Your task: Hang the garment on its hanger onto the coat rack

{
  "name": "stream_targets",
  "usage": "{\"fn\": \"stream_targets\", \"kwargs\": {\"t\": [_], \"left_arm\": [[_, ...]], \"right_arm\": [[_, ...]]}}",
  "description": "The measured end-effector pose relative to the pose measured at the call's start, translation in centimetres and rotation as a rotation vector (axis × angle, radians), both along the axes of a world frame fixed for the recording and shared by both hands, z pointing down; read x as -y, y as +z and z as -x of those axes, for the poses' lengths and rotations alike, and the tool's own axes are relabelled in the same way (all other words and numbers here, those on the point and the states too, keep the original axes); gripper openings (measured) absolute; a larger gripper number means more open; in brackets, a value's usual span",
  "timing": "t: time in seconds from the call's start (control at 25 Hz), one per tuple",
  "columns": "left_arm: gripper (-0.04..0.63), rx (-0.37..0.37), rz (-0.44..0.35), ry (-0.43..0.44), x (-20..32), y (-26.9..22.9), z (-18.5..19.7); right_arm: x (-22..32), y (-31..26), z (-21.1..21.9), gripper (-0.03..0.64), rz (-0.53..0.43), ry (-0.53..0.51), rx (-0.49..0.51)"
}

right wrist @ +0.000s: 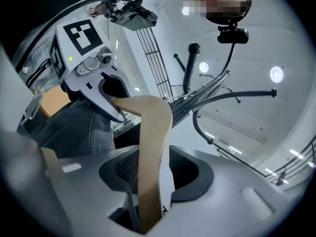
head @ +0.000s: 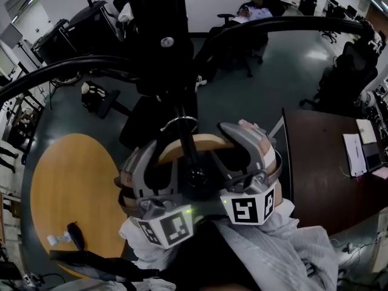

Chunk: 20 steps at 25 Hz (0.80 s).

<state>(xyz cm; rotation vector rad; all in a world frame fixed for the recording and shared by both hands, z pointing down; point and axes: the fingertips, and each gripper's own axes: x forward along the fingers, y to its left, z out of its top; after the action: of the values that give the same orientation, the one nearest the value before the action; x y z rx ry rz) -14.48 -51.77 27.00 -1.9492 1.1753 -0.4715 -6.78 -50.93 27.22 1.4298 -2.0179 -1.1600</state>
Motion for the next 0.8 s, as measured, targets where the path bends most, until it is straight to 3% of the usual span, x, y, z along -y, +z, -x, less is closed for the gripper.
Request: {"fn": "stream_targets", "kwargs": {"t": [0.24,0.4,0.64,0.8], "left_arm": [[0.16,0.002,-0.025,-0.011,-3.0,0.3,0.6],[0.163,-0.042,-0.025,-0.031,-4.5,-0.1,1.5],[0.162,-0.187,-0.012,0.041,-7.7,-0.7,0.1],[0.161,-0.267,0.05,0.125,-9.2,-0.8,-1.5]], "right_arm": [[-3.1,0.3,-0.2,0.141,-0.006,0.003,-0.034],[-4.9,0.2,0.0,0.152,-0.014,0.0,-0.031],[-7.8,-0.1,-0.6,0.15,-0.045,0.005,0.038],[-9.2,-0.5,-1.8,0.15,-0.019,0.035,0.159]]}}
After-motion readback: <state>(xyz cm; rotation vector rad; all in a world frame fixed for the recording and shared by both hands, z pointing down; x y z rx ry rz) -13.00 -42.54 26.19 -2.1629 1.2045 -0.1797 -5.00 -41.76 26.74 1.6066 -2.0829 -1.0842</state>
